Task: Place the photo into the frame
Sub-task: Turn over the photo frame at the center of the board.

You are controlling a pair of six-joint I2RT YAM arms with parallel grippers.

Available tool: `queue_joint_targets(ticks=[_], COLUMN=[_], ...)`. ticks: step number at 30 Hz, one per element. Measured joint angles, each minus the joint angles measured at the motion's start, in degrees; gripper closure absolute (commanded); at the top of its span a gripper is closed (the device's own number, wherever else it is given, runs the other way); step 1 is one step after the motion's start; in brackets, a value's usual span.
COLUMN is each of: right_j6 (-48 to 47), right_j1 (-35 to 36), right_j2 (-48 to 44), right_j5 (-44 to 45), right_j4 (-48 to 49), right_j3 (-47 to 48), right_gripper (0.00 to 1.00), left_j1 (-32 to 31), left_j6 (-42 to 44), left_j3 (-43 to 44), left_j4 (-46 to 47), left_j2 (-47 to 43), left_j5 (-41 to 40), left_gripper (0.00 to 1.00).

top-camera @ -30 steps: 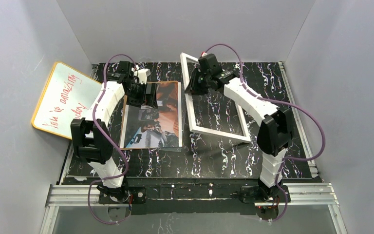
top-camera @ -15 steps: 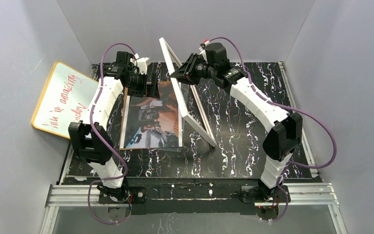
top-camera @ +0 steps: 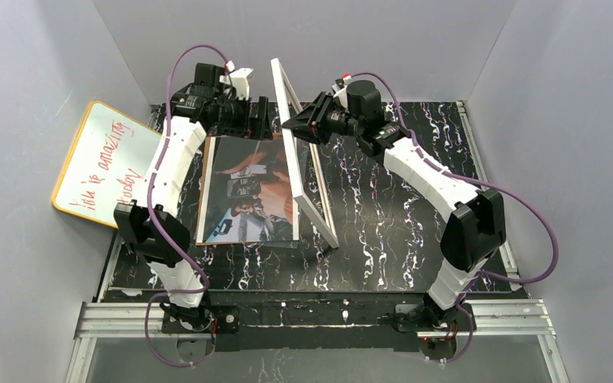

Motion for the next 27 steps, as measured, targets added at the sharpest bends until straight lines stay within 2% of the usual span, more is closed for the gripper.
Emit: queue_joint_targets(ticks=[3,4,9,14,22,27], right_j6=[-0.52,-1.01,-6.32,-13.44,-27.08,-32.74], right_j1=[-0.68,-0.81,-1.53,-2.12,-2.54,-2.51], right_j2=[-0.61,-0.76,-0.81,-0.17,5.75,6.12], right_j5=[-0.48,-0.59,-1.38,-1.31,2.95,7.32], right_j4=[-0.85,-1.68,-9.55,-18.91,-38.32,-44.33], right_j3=[0.04,0.31,5.11,12.74,28.15,30.67], right_gripper=[0.34,0.31,0.23,0.23,0.32,0.35], left_j1=[-2.38,-3.26,-6.19,-8.63,-12.31,-13.46], left_j6=[-0.33,-0.28,-0.37,-0.31,0.15,0.59], left_j3=[5.14,6.91,13.97,17.84,19.19,19.91], left_j4=[0.42,0.52,0.70,0.74,0.70,0.76], left_j2=[1.95,2.86,8.20,12.39,14.08,14.16], left_j5=[-1.16,-1.49,-2.82,-4.48,-6.78,-7.52], left_gripper=[0.02,0.02,0.02,0.02,0.02,0.02])
